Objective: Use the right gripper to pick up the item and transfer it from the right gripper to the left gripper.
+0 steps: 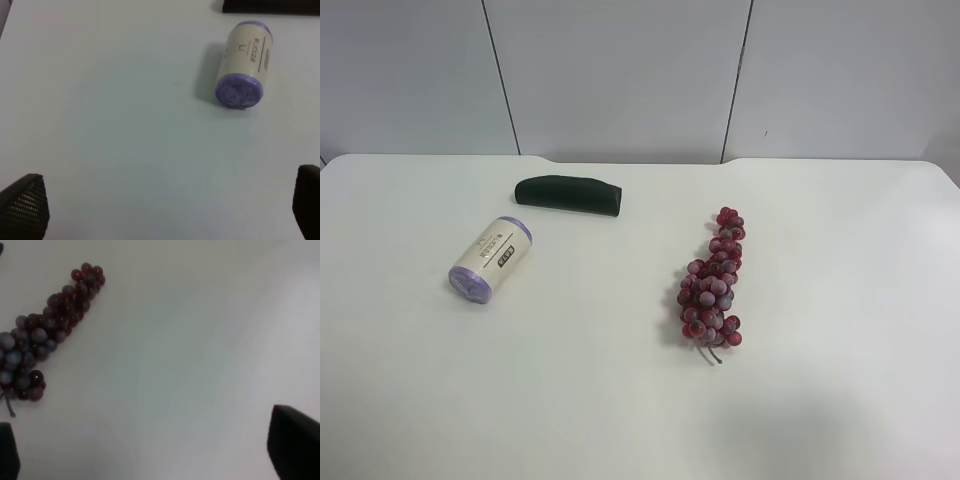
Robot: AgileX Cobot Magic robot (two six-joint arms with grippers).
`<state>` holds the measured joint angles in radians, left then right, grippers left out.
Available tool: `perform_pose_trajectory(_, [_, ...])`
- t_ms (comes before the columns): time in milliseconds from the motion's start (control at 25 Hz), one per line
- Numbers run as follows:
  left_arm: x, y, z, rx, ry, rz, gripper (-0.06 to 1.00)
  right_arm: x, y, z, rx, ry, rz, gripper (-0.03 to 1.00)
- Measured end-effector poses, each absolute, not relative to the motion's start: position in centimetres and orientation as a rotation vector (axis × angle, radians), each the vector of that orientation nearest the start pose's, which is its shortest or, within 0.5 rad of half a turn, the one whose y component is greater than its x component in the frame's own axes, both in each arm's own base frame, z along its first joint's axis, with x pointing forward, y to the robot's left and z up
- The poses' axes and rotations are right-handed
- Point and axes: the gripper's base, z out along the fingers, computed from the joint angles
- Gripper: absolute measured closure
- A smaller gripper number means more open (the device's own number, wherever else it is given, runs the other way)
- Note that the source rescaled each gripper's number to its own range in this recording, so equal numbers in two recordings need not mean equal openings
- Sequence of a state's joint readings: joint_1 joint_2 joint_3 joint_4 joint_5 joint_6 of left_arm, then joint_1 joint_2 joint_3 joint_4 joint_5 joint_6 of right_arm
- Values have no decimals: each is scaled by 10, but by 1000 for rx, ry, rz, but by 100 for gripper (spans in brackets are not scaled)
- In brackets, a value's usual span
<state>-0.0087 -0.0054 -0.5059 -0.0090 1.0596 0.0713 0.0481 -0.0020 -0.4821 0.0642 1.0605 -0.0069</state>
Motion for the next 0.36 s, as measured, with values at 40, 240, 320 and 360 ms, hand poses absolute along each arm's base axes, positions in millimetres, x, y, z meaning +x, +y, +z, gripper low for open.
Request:
perform_pose_trajectory(40, [-6,-1,279,82,2030,29,-5,-3,5,272,-59,2059,103,-2])
perform_pose_trajectory(240, [-6,-1,279,82,2030,29,-5,-3,5,272,-59,2059,103,-2])
perform_pose_trajectory(320, [-6,-1,279,82,2030,29,-5,-3,5,272,-59,2059,103,-2])
perform_pose_trajectory(360, [-6,-1,279,82,2030,29,-5,-3,5,272,-59,2059,103,-2])
